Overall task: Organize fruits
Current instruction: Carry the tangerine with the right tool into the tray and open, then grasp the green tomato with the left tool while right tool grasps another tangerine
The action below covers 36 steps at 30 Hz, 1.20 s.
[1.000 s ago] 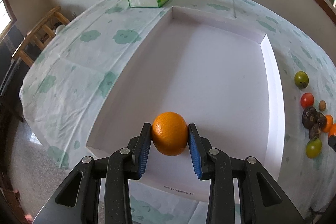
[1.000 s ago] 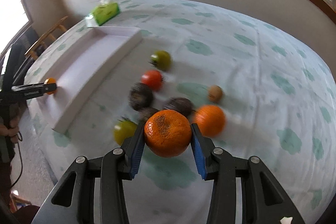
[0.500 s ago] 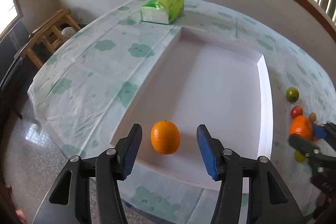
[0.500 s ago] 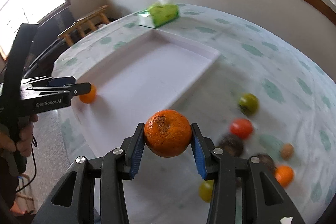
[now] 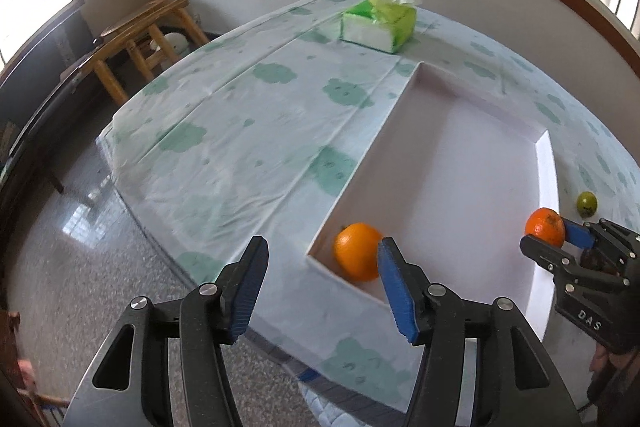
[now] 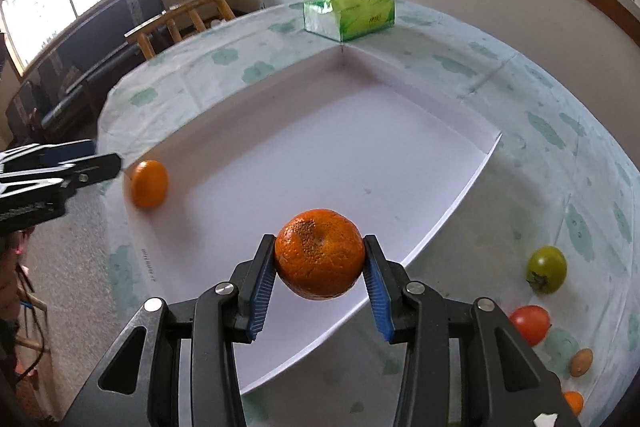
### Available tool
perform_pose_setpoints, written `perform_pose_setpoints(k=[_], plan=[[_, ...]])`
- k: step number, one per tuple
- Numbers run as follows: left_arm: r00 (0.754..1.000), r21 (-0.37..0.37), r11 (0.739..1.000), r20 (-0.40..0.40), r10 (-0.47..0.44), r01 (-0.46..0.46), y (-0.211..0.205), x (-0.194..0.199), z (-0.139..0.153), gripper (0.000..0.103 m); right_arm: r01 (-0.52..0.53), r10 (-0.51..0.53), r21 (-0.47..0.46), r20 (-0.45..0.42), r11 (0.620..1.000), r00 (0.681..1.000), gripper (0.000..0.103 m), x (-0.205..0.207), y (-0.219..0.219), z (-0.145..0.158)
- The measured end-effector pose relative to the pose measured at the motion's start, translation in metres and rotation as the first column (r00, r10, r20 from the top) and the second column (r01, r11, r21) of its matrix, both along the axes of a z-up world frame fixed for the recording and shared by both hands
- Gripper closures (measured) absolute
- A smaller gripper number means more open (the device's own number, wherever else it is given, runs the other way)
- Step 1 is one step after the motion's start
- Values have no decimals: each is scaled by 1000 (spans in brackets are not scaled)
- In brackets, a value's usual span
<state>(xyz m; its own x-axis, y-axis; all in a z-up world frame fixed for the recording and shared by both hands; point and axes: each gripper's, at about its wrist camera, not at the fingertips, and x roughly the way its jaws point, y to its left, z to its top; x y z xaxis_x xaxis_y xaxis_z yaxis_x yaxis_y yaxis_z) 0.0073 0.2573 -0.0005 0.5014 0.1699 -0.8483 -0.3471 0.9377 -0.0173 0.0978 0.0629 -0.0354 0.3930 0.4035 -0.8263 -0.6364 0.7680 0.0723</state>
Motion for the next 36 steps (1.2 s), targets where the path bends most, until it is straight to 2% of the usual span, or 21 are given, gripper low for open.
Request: perform_pose_setpoints(k=[7,20,23,27,32,36], plan=[[999,-19,999,-15,30,-30,10,-5,-5,45,-9,9,-34,-16,999,1000,63,6,6,-14],[1000,-33,999,-15,27,-27,9,-2,-7,45,-3,3,-72,2,997,1000,63,7,3,-17],[1000,-33,999,-17,26,-27,7,-2,-7,45,-8,8,-70,0,997,1000,60,7,2,-18],[1000,-31,999,-20,18,-19,4,-2,-7,45,-19,19,-41,1,999,1000,39,6,2,-13],[1000,-32,999,0,-11,11,-9,-1,0,45,-25,25,-7,33,1000,999,38,-3,-4,7],[997,-31,997,29,-65,66,-32,2,10,45,2,-5,42,77,999,997,38,-15,-35,35]])
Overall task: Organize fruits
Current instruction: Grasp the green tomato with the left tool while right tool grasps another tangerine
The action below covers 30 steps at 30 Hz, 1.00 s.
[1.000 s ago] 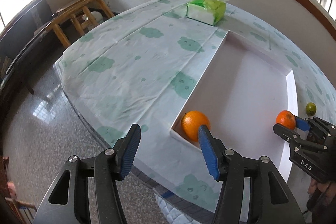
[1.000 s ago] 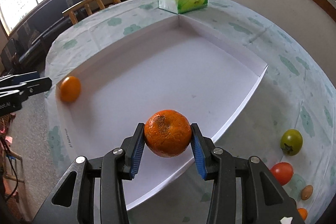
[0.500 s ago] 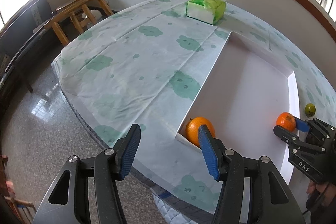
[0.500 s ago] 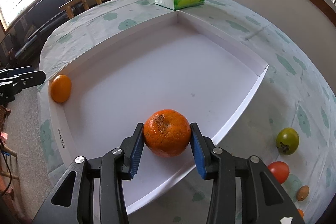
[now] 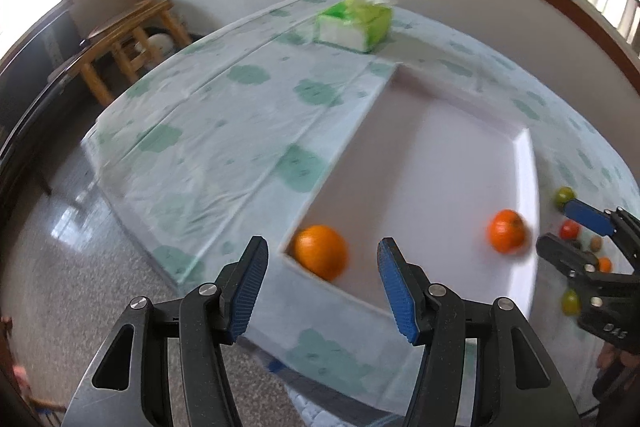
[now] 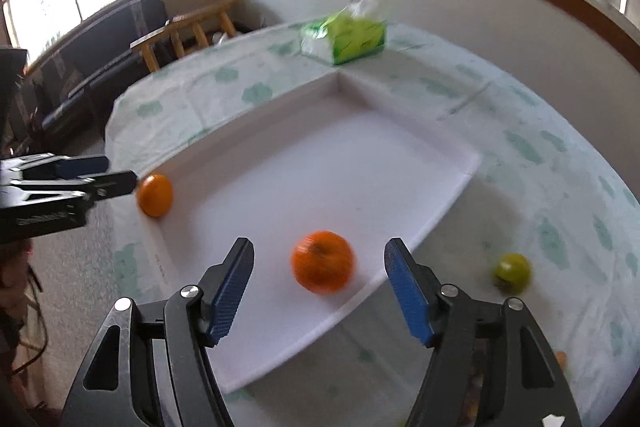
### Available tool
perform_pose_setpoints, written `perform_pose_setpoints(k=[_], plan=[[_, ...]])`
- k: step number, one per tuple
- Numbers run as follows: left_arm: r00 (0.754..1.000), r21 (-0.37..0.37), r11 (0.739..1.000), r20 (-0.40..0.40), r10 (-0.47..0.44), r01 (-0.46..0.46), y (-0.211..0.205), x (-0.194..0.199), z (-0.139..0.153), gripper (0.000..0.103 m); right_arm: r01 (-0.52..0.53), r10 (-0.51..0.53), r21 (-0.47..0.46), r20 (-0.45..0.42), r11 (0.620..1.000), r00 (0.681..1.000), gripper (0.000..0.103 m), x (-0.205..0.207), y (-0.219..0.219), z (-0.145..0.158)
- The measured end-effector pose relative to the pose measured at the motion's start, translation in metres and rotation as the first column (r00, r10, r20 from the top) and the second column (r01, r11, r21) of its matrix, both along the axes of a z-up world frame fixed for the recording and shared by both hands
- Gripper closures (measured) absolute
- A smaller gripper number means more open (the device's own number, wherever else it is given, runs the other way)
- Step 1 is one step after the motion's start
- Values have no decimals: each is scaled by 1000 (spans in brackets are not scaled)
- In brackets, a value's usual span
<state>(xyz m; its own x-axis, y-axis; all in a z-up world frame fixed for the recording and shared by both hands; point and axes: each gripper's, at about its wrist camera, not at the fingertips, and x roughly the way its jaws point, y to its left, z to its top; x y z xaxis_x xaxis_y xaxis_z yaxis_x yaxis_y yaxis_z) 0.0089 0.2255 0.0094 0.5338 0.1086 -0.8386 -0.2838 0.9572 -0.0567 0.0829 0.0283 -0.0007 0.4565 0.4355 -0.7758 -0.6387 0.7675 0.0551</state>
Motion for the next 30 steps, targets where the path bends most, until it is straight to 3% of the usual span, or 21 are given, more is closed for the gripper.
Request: perform_pose_setpoints(k=[7,14,23,30], plan=[[989,-23,989,19,-145,145,-59,8,9,45,196,-196,-6,24,981,980,39,-12,-102,12],[950,-45,949,6,-313,313,-130,10,7,45,361,-363,-58,-35,931,931,44,-26,-191,-12],[887,-74,888,-58,-459,455,-202,4,-14,45,386,-390,-54,-85,921,917,49,-17,-208,-48],[873,-69,878,-90,-478,474,-224,5,-26,45,380,-383,-44,-94,924,919,56,-2,-204,-58]])
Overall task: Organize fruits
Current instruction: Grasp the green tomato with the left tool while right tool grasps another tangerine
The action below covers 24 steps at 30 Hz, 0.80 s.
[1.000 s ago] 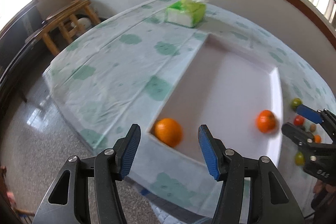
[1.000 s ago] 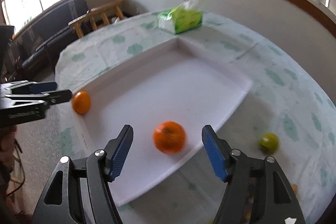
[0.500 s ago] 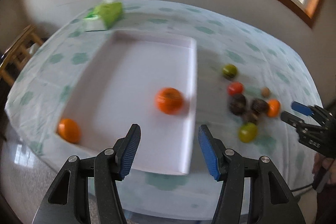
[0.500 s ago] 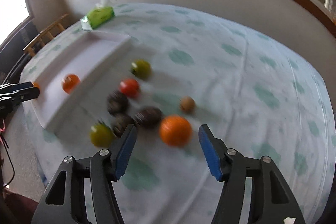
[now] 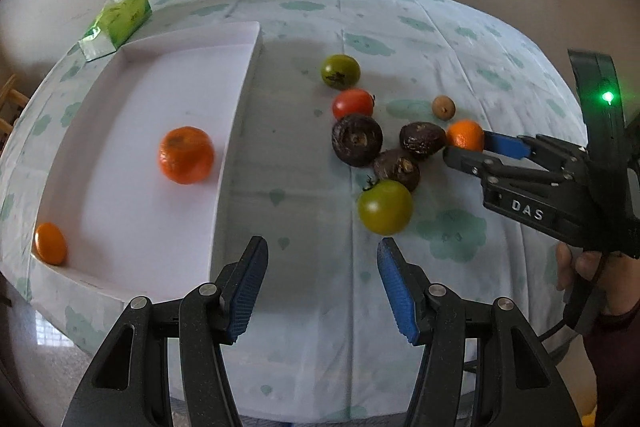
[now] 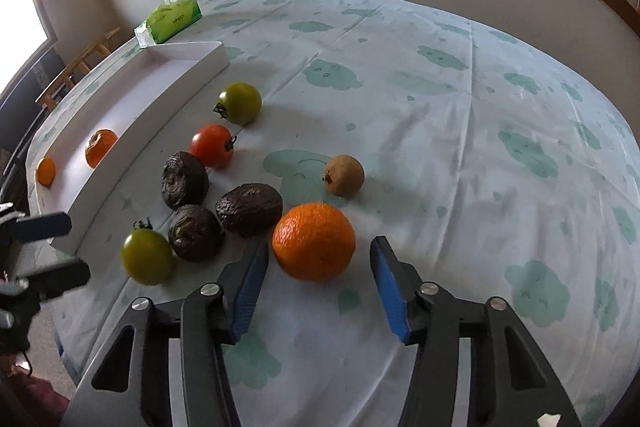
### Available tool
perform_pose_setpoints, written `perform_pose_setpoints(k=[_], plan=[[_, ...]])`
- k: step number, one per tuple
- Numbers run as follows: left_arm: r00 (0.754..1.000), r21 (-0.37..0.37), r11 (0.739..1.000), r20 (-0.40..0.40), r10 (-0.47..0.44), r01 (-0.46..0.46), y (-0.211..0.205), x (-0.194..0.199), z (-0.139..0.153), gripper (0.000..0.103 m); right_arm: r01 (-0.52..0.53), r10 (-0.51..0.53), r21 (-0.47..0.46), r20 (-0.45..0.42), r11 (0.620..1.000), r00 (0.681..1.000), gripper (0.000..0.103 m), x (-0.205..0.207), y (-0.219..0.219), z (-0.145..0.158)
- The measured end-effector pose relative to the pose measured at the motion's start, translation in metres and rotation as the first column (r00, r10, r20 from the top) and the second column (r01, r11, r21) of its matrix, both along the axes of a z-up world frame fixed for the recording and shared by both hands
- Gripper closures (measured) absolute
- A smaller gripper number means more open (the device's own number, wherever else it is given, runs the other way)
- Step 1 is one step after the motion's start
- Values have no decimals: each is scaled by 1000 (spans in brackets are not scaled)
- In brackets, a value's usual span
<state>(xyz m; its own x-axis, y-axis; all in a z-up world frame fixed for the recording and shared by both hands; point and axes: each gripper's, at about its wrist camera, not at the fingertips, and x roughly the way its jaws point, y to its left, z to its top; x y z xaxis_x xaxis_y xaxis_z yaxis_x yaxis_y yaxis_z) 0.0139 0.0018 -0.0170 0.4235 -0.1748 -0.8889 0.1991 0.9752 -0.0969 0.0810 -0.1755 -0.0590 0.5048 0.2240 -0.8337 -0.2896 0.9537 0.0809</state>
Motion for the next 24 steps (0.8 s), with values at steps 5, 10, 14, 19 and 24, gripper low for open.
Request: perform_pose_setpoints(k=[5,10,14,19,24], plan=[[1000,6,1000,-2,-4,4,-7,4,-3,45,-11,11,15,1,1000,1000,65,1,1,-3],[1000,4,1000,-11,-11,11,-13,7,-7,45,18,-18,16,12,1000,1000,67,-3,-2,-1],[1000,0,1000,-19,-19,19,-19,9,-11,45,99,-99,11,19,995,995,67,-5,-28,1],[999,-3,999,-15,-35,35,-28,13,-13,45,191,-191,-4,21,982,981,67,-8,-65,-1],[999,8,999,4,-49,49,-40,18,-15,45,250,-250,-9,32,968,968,67,-11,-86,-3]])
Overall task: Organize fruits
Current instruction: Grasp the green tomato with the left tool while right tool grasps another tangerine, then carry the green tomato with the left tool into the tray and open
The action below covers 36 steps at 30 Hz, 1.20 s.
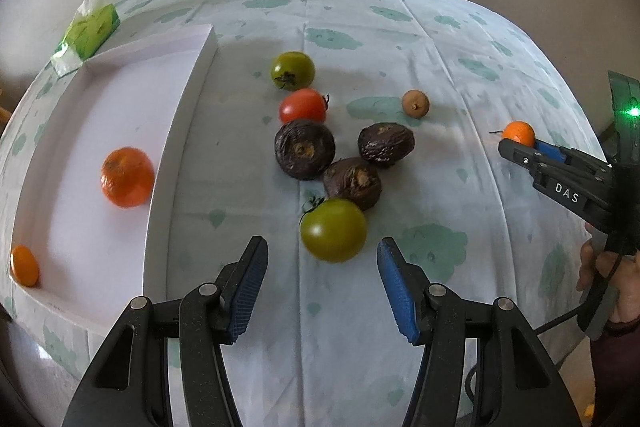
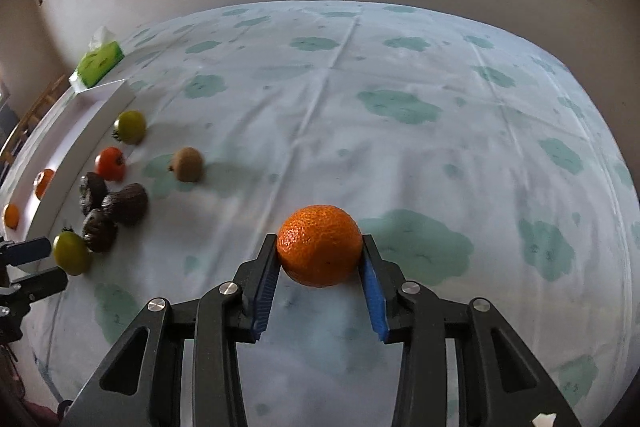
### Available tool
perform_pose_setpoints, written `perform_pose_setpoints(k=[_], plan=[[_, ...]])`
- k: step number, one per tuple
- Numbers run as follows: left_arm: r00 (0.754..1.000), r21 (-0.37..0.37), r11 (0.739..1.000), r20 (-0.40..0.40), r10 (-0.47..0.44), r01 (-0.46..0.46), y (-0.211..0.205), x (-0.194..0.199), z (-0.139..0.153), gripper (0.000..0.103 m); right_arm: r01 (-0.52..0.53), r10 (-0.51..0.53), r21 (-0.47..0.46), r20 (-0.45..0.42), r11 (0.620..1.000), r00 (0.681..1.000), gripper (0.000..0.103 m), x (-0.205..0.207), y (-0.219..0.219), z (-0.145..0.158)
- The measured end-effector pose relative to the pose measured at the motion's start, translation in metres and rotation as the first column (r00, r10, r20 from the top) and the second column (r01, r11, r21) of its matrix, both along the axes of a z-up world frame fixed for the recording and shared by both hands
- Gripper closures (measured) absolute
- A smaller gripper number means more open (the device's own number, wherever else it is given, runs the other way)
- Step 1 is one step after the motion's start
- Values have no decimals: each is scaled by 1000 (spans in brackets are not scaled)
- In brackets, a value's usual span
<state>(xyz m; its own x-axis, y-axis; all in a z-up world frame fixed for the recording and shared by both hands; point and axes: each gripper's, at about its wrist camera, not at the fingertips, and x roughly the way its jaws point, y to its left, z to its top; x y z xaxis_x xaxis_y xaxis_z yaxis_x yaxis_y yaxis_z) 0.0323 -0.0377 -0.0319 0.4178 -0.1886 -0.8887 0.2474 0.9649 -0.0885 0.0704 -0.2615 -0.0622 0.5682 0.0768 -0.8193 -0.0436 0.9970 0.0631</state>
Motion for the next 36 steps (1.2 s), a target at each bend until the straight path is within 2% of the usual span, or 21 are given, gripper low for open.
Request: perform_pose_setpoints(k=[9,17,19,20,30,36], plan=[[1000,10,1000,10,-11,11,-5,5,-6,46,-4,5,-24,46,1000,999,67,-8,-3,-3],[1000,12,1000,11,-28,28,-10,8,-11,55,0,1,-15,58,1000,998,66,-11,-4,-5],[1000,10,1000,4,-27,27,-10,9,-12,64,-2,4,-27,66,1000,998,66,-12,-3,-5],[1000,7,1000,0,-26,26,-10,10,-13,65,-1,3,-30,70,1000,998,66,-12,-2,-5],[1000,-6,1000,-2,-8,8,-4,9,-12,67,-1,3,-28,71,1000,997,66,-12,-2,-6],[1000,-8,1000,15,19,-19,13,8,-1,67,-1,3,-30,71,1000,997,66,-12,-2,-6]])
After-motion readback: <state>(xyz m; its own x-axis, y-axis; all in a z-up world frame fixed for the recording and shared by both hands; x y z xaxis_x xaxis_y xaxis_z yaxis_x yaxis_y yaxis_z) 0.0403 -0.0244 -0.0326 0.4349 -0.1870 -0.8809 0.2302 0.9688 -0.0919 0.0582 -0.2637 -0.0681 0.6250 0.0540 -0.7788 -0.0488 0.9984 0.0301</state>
